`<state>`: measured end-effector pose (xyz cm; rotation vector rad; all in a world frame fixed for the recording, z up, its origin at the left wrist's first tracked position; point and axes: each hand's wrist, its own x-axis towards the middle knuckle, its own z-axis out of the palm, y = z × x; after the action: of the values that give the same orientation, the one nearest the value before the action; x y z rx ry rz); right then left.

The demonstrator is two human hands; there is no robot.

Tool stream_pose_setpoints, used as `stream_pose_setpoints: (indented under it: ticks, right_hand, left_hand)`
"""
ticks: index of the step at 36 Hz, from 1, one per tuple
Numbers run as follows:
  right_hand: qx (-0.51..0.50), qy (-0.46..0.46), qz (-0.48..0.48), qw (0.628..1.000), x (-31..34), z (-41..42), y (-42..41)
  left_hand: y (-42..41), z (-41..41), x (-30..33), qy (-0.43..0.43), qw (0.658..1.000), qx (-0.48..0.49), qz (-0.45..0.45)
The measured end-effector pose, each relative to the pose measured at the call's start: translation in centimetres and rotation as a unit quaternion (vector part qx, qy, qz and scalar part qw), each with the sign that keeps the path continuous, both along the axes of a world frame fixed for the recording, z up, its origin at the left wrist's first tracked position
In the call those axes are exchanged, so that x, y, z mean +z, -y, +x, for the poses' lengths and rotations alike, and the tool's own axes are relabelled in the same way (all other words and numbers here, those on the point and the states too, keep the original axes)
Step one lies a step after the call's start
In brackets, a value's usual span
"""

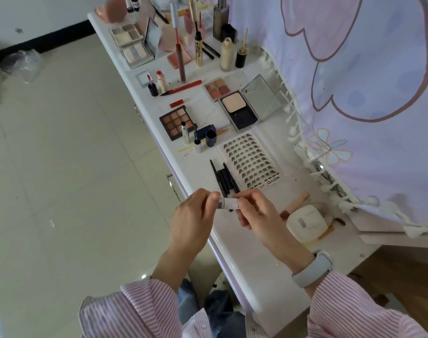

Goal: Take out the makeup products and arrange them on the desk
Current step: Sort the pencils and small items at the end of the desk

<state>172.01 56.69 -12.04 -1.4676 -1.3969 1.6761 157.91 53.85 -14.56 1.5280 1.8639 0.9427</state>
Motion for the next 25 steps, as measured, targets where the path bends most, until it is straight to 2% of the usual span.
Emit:
stream_pose_setpoints:
  ticks: [4,6,9,13,16,19,22,25]
  right_hand:
    - [-0.037,-0.001,-0.026,0.999,0.0,0.2,-0.8]
    - [-0.04,-0.003,-0.03,0.999,0.0,0.2,-1.0]
    - [-0.013,0.006,-0.021,1.0,-0.2,0.2,-1.1]
    - [-0.01,0.005,-0.036,0.999,-0.5,-0.1,-1.1]
    - [-0.026,-0.002,-0.045,0.999,-0.4,-0.2,-1.3]
    - [-0.023,0.008,-0.04,0.999,-0.6,-0.2,-1.3]
    - [-0.017,0.007,-0.055,0.998,-0.7,-0.3,-1.3]
    - [-0.029,0.004,-0.06,0.998,-0.7,-0.3,-1.4]
  left_hand:
    - [-0.1,-0.2,0.2,-0.009,0.997,-0.064,0.039]
    - [0.1,-0.4,0.3,-0.012,0.997,-0.059,0.055]
    - [0.2,-0.9,0.4,0.023,0.999,-0.048,0.007]
    - [0.5,-1.2,0.1,-0.01,0.997,-0.081,-0.007]
    - [0.6,-1.2,0.5,0.01,0.995,-0.08,-0.058]
    - [0.8,-1.2,0.5,0.044,0.994,-0.081,-0.05]
    - [0.8,-1.1,0.3,0.036,0.996,-0.077,-0.008]
    - [0.6,-1.3,0.5,0.067,0.994,-0.07,-0.044]
